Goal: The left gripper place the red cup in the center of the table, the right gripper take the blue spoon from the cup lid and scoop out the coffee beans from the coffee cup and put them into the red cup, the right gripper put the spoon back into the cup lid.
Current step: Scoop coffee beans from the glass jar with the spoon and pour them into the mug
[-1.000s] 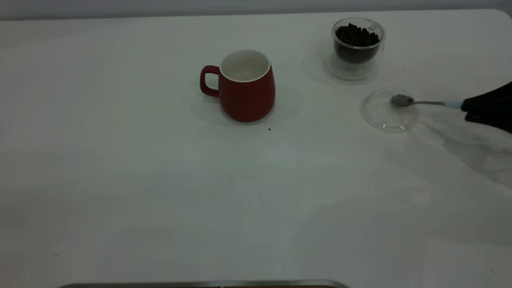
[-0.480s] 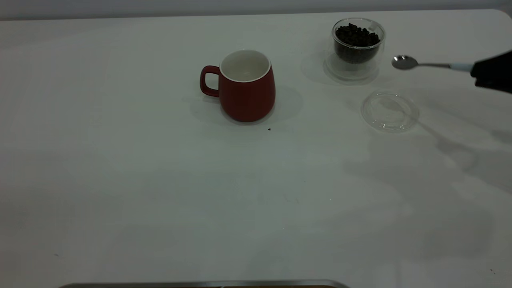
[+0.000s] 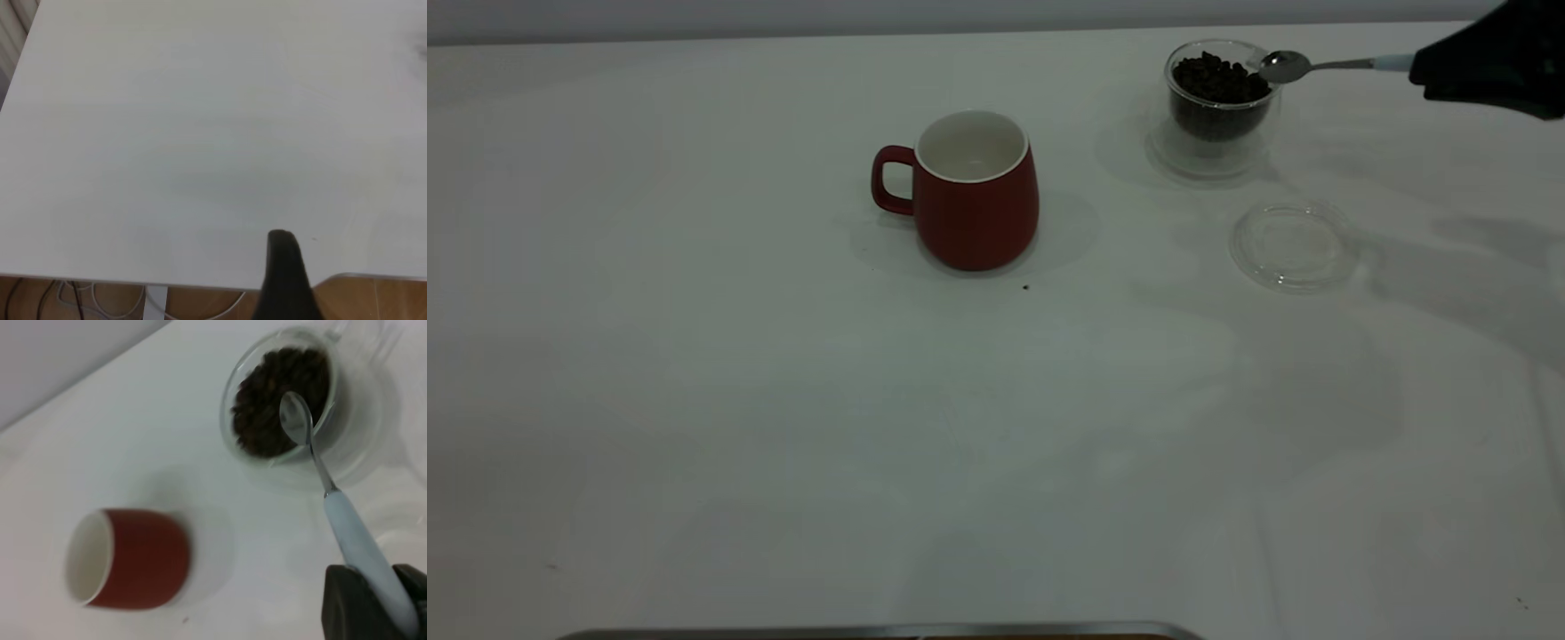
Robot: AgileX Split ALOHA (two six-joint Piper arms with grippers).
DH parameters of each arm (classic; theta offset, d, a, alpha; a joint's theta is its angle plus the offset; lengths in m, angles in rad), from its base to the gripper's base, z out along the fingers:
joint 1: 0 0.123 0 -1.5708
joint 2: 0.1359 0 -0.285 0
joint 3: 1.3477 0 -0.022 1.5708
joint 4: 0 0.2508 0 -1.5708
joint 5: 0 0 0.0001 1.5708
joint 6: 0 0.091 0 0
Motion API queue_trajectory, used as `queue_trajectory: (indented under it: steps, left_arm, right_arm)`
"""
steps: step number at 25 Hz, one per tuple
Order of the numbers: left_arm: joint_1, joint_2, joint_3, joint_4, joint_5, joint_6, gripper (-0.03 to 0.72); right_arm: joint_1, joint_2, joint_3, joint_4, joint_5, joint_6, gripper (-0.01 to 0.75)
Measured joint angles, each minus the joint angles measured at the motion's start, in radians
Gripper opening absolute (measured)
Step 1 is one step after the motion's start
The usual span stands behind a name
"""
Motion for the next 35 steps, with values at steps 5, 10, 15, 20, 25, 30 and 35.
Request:
queue_trajectory:
  steps: [5, 10, 15, 20, 25, 30, 35]
  left_arm:
    - [0.000, 0.000, 0.000, 0.000, 0.000, 0.000, 0.587]
    - [0.000, 0.000, 0.000, 0.000, 0.000, 0.000, 0.587]
    - [0.000, 0.000, 0.000, 0.000, 0.000, 0.000, 0.587]
    - [0.000, 0.000, 0.000, 0.000, 0.000, 0.000, 0.587]
    - [0.000, 0.000, 0.000, 0.000, 0.000, 0.000, 0.587]
    - [0.000, 0.000, 0.000, 0.000, 0.000, 0.000, 0.587]
    - [0.000, 0.000, 0.000, 0.000, 0.000, 0.000, 0.587]
  right_arm:
    - [0.044, 0.023, -0.075, -0.002, -0.070, 0.024, 0.114]
    - [0.046, 0.061, -0.118, -0.003, -0.084, 0.039, 0.114]
    - [0.062, 0.099, -0.151, -0.003, -0.089, 0.039, 0.114]
    - [0.085, 0.136, -0.178, -0.003, -0.099, 0.045, 0.114]
    - [0.094, 0.137, -0.178, -0.003, -0.101, 0.069, 0.114]
    - [0.094, 0.137, -0.178, -0.003, -0.086, 0.116, 0.114]
    - [0.094, 0.138, -0.178, -0.004, -0.066, 0.145, 0.114]
